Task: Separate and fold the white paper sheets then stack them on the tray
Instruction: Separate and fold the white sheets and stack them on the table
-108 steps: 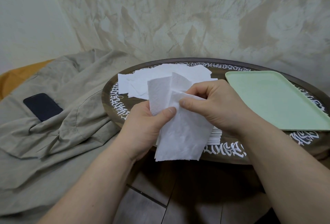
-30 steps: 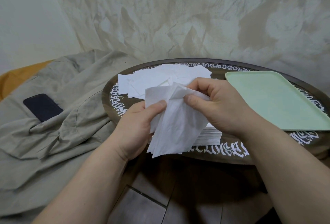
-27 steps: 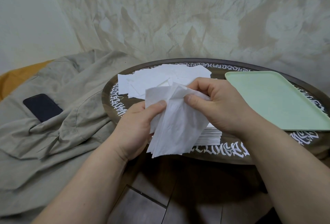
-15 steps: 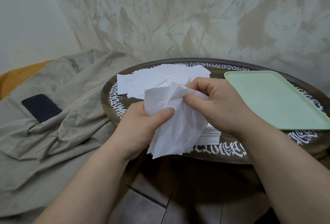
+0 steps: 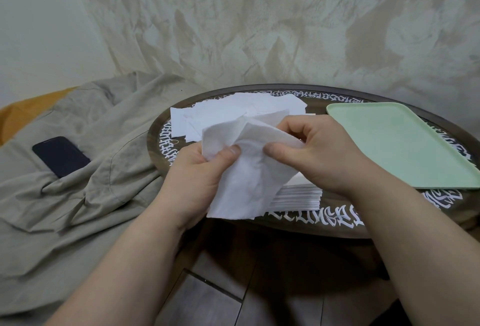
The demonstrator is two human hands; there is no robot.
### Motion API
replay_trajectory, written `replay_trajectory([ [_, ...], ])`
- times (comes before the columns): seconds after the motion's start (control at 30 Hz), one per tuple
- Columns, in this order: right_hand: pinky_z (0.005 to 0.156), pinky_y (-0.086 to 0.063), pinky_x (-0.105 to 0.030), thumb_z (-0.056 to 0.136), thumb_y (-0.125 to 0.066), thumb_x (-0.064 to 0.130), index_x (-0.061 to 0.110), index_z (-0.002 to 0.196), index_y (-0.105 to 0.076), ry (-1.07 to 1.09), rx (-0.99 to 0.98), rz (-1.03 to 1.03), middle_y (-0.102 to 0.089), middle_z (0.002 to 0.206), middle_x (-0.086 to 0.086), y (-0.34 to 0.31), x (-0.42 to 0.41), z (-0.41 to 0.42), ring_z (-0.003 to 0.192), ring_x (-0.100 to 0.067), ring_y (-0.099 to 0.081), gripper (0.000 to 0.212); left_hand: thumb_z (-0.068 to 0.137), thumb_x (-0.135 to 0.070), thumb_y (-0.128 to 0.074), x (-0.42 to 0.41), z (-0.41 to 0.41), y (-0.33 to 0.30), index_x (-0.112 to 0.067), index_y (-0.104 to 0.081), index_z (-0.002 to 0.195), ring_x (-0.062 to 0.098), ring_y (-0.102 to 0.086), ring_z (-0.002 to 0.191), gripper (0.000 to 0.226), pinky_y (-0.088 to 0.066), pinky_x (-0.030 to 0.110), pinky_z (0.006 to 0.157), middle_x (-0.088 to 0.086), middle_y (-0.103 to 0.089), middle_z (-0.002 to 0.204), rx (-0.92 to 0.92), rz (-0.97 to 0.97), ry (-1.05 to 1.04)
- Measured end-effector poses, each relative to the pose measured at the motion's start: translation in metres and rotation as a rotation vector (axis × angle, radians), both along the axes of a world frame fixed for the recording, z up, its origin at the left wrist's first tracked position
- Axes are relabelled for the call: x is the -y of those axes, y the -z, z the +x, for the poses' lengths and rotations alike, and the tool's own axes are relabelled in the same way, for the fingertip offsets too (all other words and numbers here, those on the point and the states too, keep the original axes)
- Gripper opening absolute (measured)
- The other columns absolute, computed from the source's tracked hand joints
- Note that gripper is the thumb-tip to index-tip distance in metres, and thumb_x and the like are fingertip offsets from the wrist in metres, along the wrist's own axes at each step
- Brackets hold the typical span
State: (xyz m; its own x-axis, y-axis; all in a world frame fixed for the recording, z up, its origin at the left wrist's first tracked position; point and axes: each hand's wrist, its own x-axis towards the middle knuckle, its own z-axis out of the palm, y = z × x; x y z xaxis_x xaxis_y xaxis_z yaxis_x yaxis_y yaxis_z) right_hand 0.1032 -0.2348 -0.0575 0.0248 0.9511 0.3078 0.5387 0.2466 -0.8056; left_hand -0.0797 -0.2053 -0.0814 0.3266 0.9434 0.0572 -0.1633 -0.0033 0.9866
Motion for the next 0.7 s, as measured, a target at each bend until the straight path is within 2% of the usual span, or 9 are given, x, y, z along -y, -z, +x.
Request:
replay_trajectory([
  [0.07, 0.058, -0.04, -0.02, 0.081, -0.073, 0.015, 0.016, 0.07, -0.065, 0.046, -0.034, 0.015, -0.059, 0.064, 0.01, -0.001, 0.0, 0.001, 0.061, -0.005, -0.05, 0.014, 0.088, 0.003, -0.057, -0.003, -0.001, -0.001, -0.016, -0.078, 0.072, 0.026, -0.068, 0.079, 0.032, -0.053, 0.04, 0.077, 0.011, -0.074, 0.087, 0.012, -0.029, -0.063],
  [0.13, 0.059, -0.041, -0.019, 0.079, -0.075, 0.013, 0.014, 0.069, -0.065, 0.089, -0.14, 0.035, -0.062, 0.068, 0.008, -0.002, 0.0, 0.004, 0.064, -0.006, -0.052, 0.014, 0.074, 0.004, -0.056, -0.009, -0.004, -0.001, -0.016, -0.078, 0.075, 0.028, -0.062, 0.082, 0.029, -0.046, 0.043, 0.079, 0.015, -0.071, 0.088, 0.005, -0.001, -0.13],
  [0.2, 0.066, -0.049, -0.03, 0.074, -0.078, 0.014, 0.014, 0.07, -0.068, 0.094, -0.339, 0.038, -0.068, 0.074, -0.001, -0.004, 0.001, 0.007, 0.069, -0.014, -0.059, 0.011, 0.069, 0.004, -0.056, -0.012, -0.007, -0.002, -0.017, -0.078, 0.086, 0.025, -0.064, 0.083, 0.034, -0.049, 0.04, 0.08, 0.01, -0.074, 0.09, -0.005, 0.044, -0.195],
  [0.27, 0.068, -0.053, -0.042, 0.075, -0.077, 0.008, 0.016, 0.069, -0.07, 0.082, -0.516, 0.028, -0.07, 0.075, -0.007, -0.008, 0.002, 0.011, 0.069, -0.021, -0.063, 0.012, 0.078, 0.009, -0.062, -0.015, -0.011, -0.003, -0.017, -0.075, 0.098, 0.02, -0.069, 0.082, 0.035, -0.053, 0.038, 0.081, 0.004, -0.076, 0.091, 0.036, 0.051, -0.261],
  [0.37, 0.057, -0.052, -0.027, 0.079, -0.07, 0.0, 0.015, 0.068, -0.069, -0.002, -0.645, 0.0, -0.068, 0.07, -0.006, -0.011, 0.005, 0.013, 0.061, -0.018, -0.062, 0.019, 0.076, -0.007, -0.073, -0.018, -0.017, -0.006, -0.021, -0.073, 0.105, 0.024, -0.072, 0.093, 0.032, -0.055, 0.046, 0.092, 0.007, -0.075, 0.103, 0.104, 0.027, -0.354],
  [0.43, 0.055, -0.049, -0.022, 0.075, -0.075, 0.003, 0.014, 0.067, -0.07, -0.096, -0.609, -0.041, -0.067, 0.068, -0.004, -0.011, 0.007, 0.011, 0.06, -0.017, -0.061, 0.015, 0.071, -0.013, -0.076, -0.019, -0.018, -0.007, -0.023, -0.075, 0.092, 0.024, -0.072, 0.09, 0.023, -0.056, 0.046, 0.089, 0.005, -0.075, 0.1, 0.089, 0.042, -0.371],
  [0.5, 0.059, -0.05, -0.023, 0.074, -0.078, 0.007, 0.013, 0.071, -0.072, -0.153, -0.487, -0.077, -0.068, 0.07, -0.002, -0.009, 0.008, 0.006, 0.064, -0.016, -0.062, 0.009, 0.074, -0.007, -0.078, -0.015, -0.012, -0.01, -0.02, -0.072, 0.08, 0.019, -0.069, 0.074, 0.015, -0.057, 0.038, 0.075, 0.002, -0.075, 0.083, 0.073, 0.039, -0.314],
  [0.6, 0.063, -0.05, -0.025, 0.08, -0.074, 0.006, 0.009, 0.074, -0.071, -0.13, -0.342, -0.094, -0.069, 0.071, -0.002, -0.004, 0.006, -0.003, 0.066, -0.011, -0.062, 0.007, 0.07, -0.018, -0.073, -0.006, -0.001, -0.009, -0.008, -0.072, 0.084, 0.017, -0.067, 0.068, 0.017, -0.054, 0.028, 0.058, 0.007, -0.073, 0.079, 0.077, 0.028, -0.173],
  [0.7, 0.065, -0.044, -0.029, 0.081, -0.073, 0.009, 0.009, 0.076, -0.071, -0.041, -0.231, -0.07, -0.065, 0.07, -0.004, 0.0, 0.002, -0.007, 0.066, -0.011, -0.057, 0.006, 0.076, -0.023, -0.066, -0.001, 0.003, -0.008, -0.009, -0.076, 0.091, 0.017, -0.068, 0.077, 0.022, -0.053, 0.027, 0.063, 0.009, -0.074, 0.089, 0.091, -0.033, -0.026],
])
